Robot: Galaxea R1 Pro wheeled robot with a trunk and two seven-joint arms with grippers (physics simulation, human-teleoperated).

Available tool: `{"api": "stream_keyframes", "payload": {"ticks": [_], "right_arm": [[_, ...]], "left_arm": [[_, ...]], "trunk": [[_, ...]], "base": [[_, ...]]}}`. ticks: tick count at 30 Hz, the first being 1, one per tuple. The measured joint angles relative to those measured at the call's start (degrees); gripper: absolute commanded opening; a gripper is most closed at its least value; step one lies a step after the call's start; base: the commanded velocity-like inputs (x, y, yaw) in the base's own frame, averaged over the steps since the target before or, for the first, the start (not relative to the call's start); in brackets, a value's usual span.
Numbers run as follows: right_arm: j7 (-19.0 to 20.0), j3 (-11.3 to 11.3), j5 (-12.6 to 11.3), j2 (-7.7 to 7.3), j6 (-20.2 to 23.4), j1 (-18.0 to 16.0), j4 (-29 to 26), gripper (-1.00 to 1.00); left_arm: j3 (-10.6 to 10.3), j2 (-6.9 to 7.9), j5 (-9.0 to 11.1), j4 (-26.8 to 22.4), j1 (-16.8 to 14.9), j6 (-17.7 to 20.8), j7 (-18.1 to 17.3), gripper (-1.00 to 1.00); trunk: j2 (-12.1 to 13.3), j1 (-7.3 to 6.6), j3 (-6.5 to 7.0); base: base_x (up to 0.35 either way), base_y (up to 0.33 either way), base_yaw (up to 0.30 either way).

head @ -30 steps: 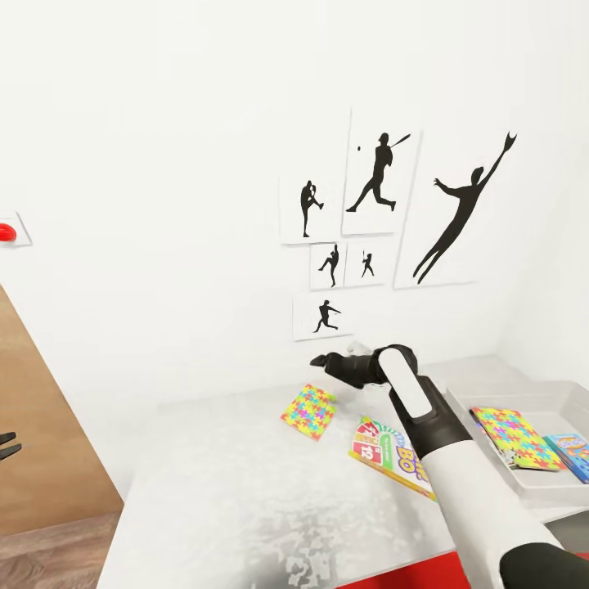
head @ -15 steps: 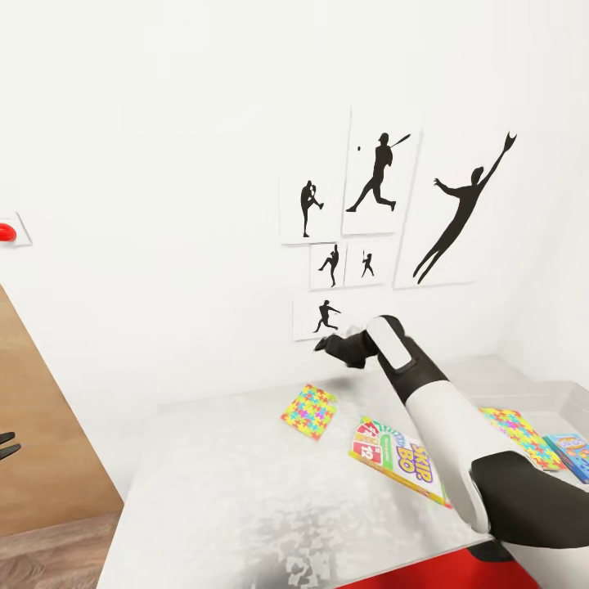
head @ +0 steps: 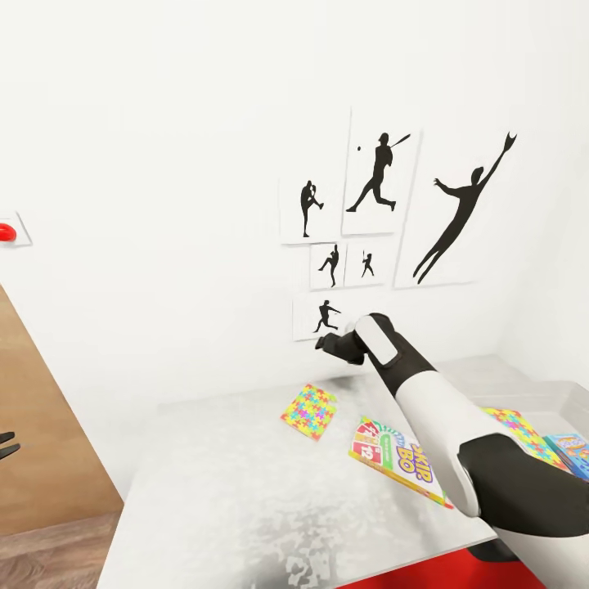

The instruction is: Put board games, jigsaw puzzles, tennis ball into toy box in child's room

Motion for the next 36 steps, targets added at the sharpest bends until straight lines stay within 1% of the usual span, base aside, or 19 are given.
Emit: {"api": "stream_keyframes", "payload": {"ticks": [2,3,5,8,10,18,36], "right_arm": [[0.05,1.24,0.36,0.13,-0.69,-0.03,0.09,1.00],[0.08,2.69,0.63,0.21,-1.15,-0.04,0.15,1.00],[0.10,4.10,0.82,0.29,-1.53,-0.07,0.19,1.00],[0.12,5.85,0.96,0.62,-2.60,-0.11,0.24,1.00],[0.15,6.33,1.02,0.78,-3.21,-0.13,0.28,1.00],[0.28,7.06,1.16,1.00,-4.22,-0.16,0.33,1.00],[0.31,7.27,1.19,1.05,-4.57,-0.25,0.34,1.00]], "left_arm": [[0.00,0.02,0.00,0.00,0.00,0.00,0.00,1.00],[0.00,0.04,0.00,0.00,0.00,0.00,0.00,1.00],[0.01,0.08,0.00,0.00,0.00,0.00,0.00,1.00],[0.01,0.10,-0.03,0.00,0.00,-0.04,0.00,1.00],[0.01,0.10,-0.04,0.00,0.00,-0.06,0.00,1.00],[0.01,0.11,-0.08,0.04,0.00,-0.08,0.00,1.00],[0.01,0.11,-0.09,0.09,0.00,-0.09,0.00,1.00]], "trunk": [[0.00,0.00,0.00],[0.00,0.00,-0.01],[0.00,0.00,-0.08],[0.00,0.00,-0.27],[0.01,0.00,-0.43],[0.00,0.00,-1.13],[0.00,0.00,-2.82]], "base": [[0.000,0.000,0.000],[0.000,0.000,0.000],[0.000,0.000,0.000],[0.000,0.000,0.000],[0.000,0.000,0.000],[0.000,0.000,0.000],[0.000,0.000,0.000]]}}
